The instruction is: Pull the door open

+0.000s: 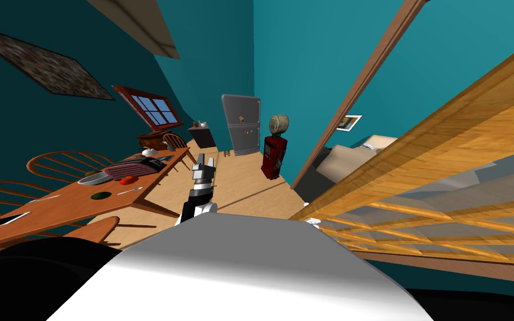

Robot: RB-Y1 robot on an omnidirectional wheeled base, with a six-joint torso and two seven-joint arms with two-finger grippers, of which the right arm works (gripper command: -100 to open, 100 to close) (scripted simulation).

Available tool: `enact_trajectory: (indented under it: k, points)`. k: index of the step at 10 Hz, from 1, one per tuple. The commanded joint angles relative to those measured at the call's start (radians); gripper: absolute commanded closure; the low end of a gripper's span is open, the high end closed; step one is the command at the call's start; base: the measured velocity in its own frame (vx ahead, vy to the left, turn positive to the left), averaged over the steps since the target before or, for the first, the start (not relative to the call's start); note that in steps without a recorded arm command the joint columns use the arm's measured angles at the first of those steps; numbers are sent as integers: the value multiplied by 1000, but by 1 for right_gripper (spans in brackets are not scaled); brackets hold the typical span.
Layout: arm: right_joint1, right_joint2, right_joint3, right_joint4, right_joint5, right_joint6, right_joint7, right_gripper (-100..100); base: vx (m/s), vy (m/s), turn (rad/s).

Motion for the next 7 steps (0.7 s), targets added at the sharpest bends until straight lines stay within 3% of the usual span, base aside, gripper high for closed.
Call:
enact_trajectory:
  k: [1, 2, 7]
  points:
    - [15, 5, 10, 15, 7, -14, -6, 100, -241, -131, -36]
    - [2, 6, 5, -6, 3, -3, 1, -100, -18, -25, 48]
    - [-28, 32, 5, 2, 2, 3, -8, -100, 165, 91, 40]
